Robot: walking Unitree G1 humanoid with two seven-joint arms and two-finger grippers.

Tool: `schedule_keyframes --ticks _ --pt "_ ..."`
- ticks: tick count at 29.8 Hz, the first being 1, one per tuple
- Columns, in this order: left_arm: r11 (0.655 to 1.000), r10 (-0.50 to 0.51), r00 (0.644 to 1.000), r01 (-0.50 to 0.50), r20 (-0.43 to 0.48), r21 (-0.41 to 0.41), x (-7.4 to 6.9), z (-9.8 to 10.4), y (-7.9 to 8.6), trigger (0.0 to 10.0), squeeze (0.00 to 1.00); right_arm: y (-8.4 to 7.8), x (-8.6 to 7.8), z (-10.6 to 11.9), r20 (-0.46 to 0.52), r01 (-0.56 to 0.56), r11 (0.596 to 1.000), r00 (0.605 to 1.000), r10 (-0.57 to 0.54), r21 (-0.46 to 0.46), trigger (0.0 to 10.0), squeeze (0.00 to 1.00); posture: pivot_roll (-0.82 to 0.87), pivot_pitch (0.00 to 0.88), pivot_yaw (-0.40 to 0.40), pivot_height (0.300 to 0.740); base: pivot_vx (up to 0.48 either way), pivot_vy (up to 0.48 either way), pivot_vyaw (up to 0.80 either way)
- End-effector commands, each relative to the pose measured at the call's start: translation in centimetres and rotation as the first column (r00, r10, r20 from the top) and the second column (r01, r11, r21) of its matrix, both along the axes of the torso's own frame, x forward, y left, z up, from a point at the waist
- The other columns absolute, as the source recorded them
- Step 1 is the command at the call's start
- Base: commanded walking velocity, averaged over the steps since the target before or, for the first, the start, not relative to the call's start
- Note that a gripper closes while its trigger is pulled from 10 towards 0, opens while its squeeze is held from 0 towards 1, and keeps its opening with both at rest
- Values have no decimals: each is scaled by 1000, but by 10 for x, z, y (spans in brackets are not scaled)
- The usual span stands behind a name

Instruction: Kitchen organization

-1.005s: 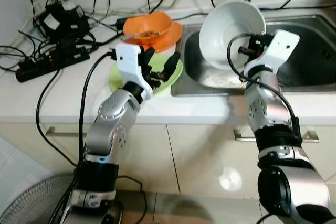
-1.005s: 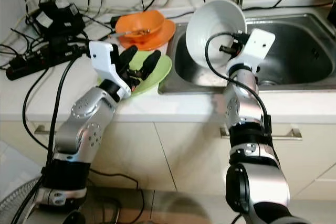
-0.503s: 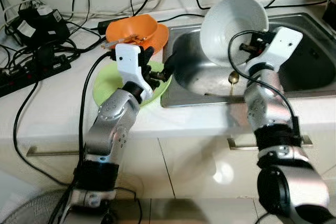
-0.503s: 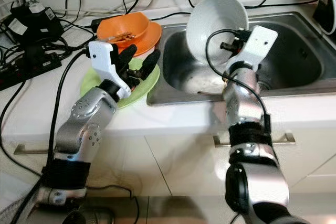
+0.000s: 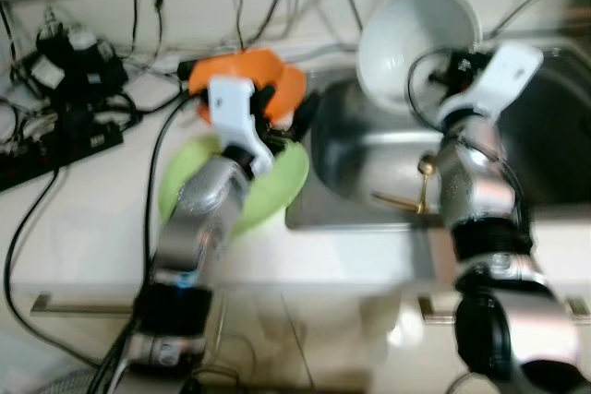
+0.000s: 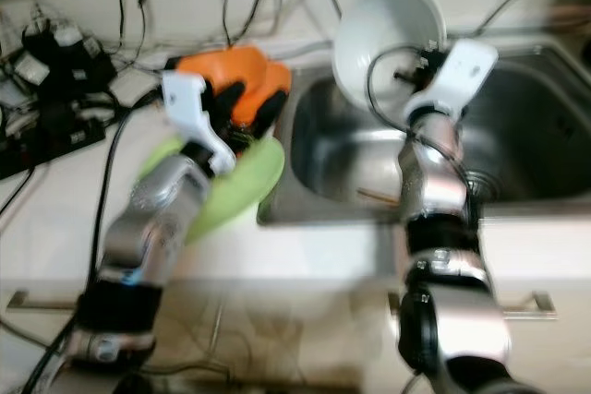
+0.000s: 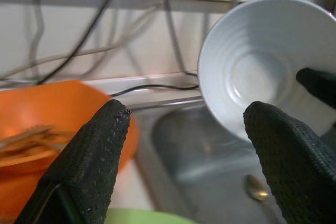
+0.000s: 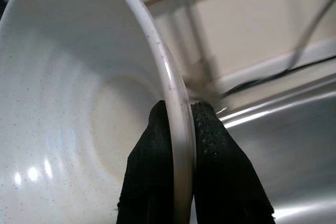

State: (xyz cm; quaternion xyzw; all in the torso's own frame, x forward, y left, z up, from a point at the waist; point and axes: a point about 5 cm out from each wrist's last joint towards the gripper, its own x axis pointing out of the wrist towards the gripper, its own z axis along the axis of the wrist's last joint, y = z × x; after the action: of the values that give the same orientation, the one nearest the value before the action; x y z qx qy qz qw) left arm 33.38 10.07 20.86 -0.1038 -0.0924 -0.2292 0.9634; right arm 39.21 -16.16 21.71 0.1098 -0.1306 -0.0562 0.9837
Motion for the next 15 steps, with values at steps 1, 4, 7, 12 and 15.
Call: schedule_keyframes --ticks 1,4,7,12,15 --pt "1000 -2 1000 2 4 -3 -1 1 -2 10000 0 -5 0 12 41 14 1000 999 -14 -9 0 0 -57 0 151 740 0 0 0" --pt "1000 1 1000 -1 -4 -5 -1 0 -3 10000 0 -5 1 10 22 12 1000 1000 -12 -24 0 0 -58 0 151 740 0 0 0" --pt "999 36 999 -36 -40 -10 1 -7 0 10000 0 -7 5 3 -47 -4 996 999 0 -88 0 0 -58 0 148 740 0 0 0" --pt "989 130 987 -135 -89 -54 5 -18 14 10000 0 -11 7 -5 -116 -41 985 993 21 -169 0 0 -62 2 134 740 0 0 0" --pt "986 149 984 -155 -97 -58 6 -20 17 10000 0 -13 8 -4 -115 -41 982 993 20 -183 0 0 -64 2 127 740 0 0 0"
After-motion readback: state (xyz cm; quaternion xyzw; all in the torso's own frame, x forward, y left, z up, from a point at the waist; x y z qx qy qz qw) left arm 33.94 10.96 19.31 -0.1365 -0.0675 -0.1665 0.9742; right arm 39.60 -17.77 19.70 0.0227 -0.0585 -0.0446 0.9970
